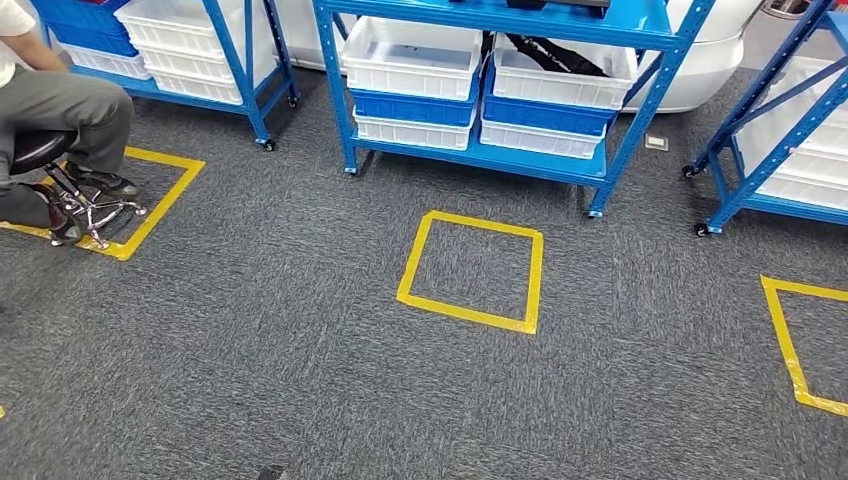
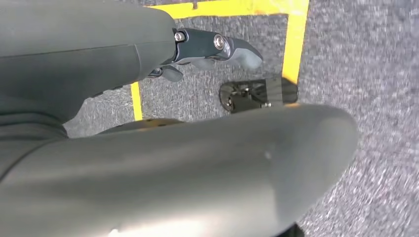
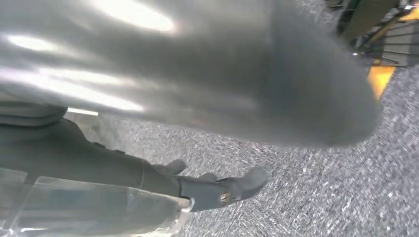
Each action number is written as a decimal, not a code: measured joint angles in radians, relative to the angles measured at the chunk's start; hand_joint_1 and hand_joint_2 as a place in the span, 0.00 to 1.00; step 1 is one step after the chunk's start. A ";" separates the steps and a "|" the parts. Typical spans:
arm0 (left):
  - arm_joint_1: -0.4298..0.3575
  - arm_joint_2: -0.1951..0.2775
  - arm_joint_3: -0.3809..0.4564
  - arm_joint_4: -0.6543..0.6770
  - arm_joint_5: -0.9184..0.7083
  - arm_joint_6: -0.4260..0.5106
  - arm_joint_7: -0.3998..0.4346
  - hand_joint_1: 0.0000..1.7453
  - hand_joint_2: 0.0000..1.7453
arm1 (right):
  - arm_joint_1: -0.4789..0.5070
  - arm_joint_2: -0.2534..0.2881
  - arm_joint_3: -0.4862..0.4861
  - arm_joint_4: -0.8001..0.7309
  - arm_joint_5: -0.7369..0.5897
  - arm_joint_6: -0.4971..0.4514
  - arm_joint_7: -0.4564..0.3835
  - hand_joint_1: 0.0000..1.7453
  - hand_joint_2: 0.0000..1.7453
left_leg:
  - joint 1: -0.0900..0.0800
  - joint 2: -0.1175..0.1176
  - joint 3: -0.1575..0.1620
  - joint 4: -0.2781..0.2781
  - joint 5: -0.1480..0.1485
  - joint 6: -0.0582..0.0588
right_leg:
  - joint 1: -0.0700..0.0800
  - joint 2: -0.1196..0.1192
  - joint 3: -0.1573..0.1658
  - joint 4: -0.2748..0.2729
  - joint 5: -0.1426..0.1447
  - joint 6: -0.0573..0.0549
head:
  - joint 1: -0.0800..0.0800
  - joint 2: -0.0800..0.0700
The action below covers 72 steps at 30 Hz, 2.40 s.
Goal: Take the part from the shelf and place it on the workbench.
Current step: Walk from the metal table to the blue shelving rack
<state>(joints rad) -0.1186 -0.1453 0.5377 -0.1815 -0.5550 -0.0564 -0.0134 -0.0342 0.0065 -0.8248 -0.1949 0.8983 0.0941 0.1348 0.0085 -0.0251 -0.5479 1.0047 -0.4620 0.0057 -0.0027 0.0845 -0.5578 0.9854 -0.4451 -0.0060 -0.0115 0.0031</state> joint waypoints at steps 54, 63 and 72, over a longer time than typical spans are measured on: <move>-0.015 -0.009 0.048 -0.009 0.013 0.036 -0.049 0.00 0.00 | -0.021 -0.008 -0.004 -0.005 0.041 -0.009 0.029 0.00 0.00 | 0.037 0.030 0.130 0.098 -0.099 -0.025 | -0.062 -0.103 0.041 -0.025 -0.006 0.025 | 0.006 0.000; 0.020 -0.010 0.059 -0.003 0.013 0.054 -0.051 0.00 0.00 | -0.014 -0.005 -0.005 -0.005 0.065 0.002 0.042 0.00 0.00 | 0.053 0.042 -0.024 0.049 -0.031 -0.048 | -0.071 -0.084 0.133 -0.020 -0.088 0.066 | -0.003 0.000; 0.012 -0.016 0.063 -0.006 0.009 0.056 -0.055 0.00 0.00 | -0.025 -0.007 -0.004 -0.007 0.075 0.001 0.046 0.00 0.00 | 0.006 0.021 0.058 -0.008 -0.045 0.044 | -0.046 -0.087 -0.068 0.278 -0.148 0.080 | 0.011 0.000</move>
<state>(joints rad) -0.1071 -0.1614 0.6010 -0.1877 -0.5458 0.0000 -0.0683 -0.0593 -0.0007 -0.8289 -0.2018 0.9737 0.0953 0.1811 0.0144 -0.0039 -0.4903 0.9968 -0.5072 0.0496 -0.0485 -0.0022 -0.6260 1.2630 -0.5928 0.0738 -0.0008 0.0031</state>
